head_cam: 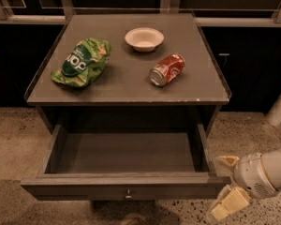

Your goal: Open top drawer

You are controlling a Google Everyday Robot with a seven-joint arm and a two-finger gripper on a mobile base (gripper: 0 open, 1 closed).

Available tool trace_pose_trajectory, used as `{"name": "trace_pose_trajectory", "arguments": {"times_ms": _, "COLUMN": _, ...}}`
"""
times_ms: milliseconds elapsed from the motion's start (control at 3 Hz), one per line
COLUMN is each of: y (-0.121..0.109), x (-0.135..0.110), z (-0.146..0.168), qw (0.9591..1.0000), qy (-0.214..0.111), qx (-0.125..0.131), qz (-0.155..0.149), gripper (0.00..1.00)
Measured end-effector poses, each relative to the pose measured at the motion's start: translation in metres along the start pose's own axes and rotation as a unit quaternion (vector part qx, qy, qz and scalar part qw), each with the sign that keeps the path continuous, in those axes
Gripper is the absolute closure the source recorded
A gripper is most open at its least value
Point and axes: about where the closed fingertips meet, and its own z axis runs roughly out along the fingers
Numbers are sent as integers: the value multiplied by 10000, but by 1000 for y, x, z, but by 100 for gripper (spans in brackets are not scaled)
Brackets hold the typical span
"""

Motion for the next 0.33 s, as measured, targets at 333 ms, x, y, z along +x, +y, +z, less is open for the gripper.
{"name": "trace_pose_trajectory", "arguments": {"times_ms": 333, "y": 0, "x": 0, "z": 0, "qw": 10000, "qy": 1, "qx": -5, "qz": -1, "gripper": 0}}
